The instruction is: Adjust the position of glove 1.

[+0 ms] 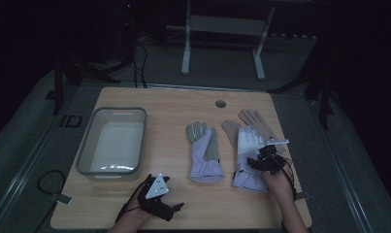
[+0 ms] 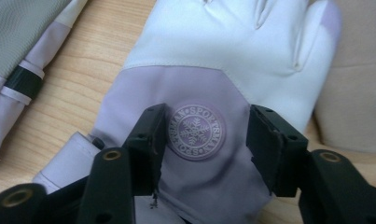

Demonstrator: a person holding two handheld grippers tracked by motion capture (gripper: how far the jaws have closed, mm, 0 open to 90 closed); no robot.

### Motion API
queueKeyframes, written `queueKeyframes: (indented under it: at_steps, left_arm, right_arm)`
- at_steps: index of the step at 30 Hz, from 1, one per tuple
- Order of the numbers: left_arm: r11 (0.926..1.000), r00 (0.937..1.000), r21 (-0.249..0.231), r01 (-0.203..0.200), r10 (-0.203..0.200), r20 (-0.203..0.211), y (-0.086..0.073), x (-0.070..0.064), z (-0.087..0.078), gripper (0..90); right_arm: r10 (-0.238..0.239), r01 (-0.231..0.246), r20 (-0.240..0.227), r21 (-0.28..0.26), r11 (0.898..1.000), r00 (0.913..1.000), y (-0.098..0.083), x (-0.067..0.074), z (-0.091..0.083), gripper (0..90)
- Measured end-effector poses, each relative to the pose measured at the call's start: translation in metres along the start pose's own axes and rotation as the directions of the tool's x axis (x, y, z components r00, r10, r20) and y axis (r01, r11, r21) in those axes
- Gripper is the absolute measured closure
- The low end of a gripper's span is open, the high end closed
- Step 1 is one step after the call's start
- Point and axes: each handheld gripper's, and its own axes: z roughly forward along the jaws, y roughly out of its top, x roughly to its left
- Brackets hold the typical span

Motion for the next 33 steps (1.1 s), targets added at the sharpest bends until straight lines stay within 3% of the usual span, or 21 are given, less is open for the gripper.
queueKeyframes:
  at_steps: [3,10,12,17,25,27,33]
  left_arm:
    - [1.0,1.0,0.006,-0.003,0.003,0.0,0.0,0.0,0.0,0.0]
    - [0.9999,1.0,0.008,-0.008,0.008,-0.001,0.0,-0.001,0.0,0.0]
    - [0.9999,1.0,0.009,-0.008,0.008,-0.001,0.0,-0.001,0.0,0.0]
    - [0.9999,1.0,0.009,-0.006,0.006,0.0,0.0,0.0,0.0,0.0]
    - [0.9999,1.0,0.01,-0.006,0.006,-0.001,0.0,0.0,0.0,0.0]
    - [0.9999,1.0,0.011,-0.004,0.004,-0.001,0.0,-0.001,0.001,0.0]
    - [0.9999,1.0,0.01,-0.008,0.008,-0.001,0.0,-0.001,0.001,0.0]
  right_arm:
    - [-0.004,0.004,-0.014,-0.014,1.0,0.9999,-0.005,0.002,0.004,57.0]
    - [-0.016,0.015,-0.01,-0.041,0.999,0.9998,-0.01,0.005,0.005,67.3]
    - [-0.016,0.016,-0.012,-0.036,0.999,0.9998,-0.01,0.007,0.003,75.1]
    - [-0.019,0.019,-0.001,-0.043,0.999,0.9998,-0.009,0.009,-0.002,78.6]
    - [-0.032,0.032,0.005,-0.092,0.995,0.9995,0.003,0.007,-0.032,80.4]
    - [-0.034,0.034,0.003,-0.126,0.991,0.9994,0.013,0.007,-0.048,80.6]
    - [-0.072,0.07,-0.002,-0.163,0.984,0.9974,0.038,0.014,-0.074,81.0]
